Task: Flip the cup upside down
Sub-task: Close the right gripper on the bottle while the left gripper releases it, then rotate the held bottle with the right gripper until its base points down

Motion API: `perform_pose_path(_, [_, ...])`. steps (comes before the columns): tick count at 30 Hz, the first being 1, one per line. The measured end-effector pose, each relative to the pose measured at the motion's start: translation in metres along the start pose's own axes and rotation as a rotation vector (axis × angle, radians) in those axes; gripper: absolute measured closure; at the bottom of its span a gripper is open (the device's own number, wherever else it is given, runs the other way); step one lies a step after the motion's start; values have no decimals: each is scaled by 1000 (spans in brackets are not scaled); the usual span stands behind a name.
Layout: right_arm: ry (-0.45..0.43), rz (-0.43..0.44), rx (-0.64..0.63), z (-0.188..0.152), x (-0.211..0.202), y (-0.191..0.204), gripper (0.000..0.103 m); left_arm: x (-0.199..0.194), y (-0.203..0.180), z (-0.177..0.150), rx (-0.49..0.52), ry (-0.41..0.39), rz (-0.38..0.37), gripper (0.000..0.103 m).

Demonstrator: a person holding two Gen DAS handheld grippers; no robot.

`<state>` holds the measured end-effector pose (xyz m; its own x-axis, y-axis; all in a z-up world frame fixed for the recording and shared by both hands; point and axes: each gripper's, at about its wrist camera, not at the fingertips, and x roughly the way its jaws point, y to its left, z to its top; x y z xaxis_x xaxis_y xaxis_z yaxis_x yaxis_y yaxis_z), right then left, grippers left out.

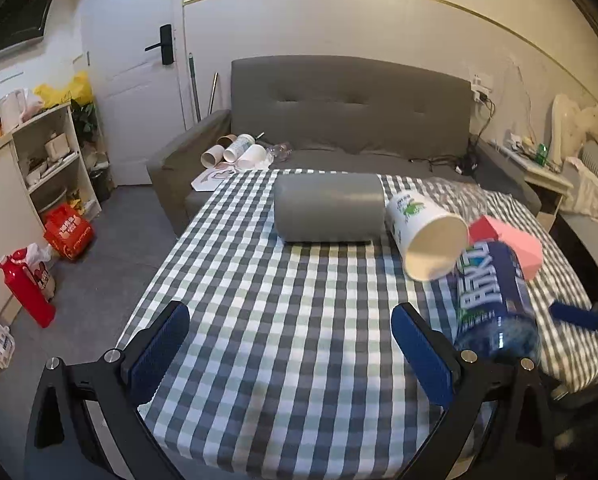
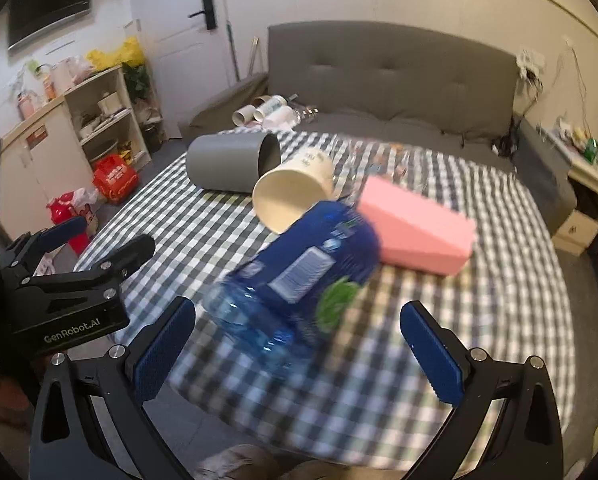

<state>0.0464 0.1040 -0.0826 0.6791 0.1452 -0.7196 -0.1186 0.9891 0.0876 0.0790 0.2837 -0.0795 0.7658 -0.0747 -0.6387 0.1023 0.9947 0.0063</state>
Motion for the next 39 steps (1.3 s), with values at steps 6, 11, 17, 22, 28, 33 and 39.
perform_pose_path(6, [13, -12, 136, -1, 17, 0, 0, -2, 13, 3, -53, -11, -22, 0])
perform_pose_path(11, [30, -6, 150, -3, 27, 4, 0, -5, 24, -3, -58, -14, 21, 0])
perform_pose_path(17, [12, -44, 134, -4, 41, 10, 0, -5, 31, -7, -93, 1, 22, 0])
perform_pose_path(22, [28, -36, 185, -11, 38, -12, 0, -1, 26, -11, -80, 25, 20, 0])
perform_pose_path(28, [1, -40, 185, -18, 22, -29, 0, -5, 12, -11, -33, 14, 3, 0])
perform_pose_path(33, [41, -11, 192, -25, 23, -38, 25, -8, 8, -13, -20, 16, -9, 0])
perform_pose_path(39, [25, -13, 163, -29, 11, -45, 31, -7, 10, -13, -32, 24, -12, 0])
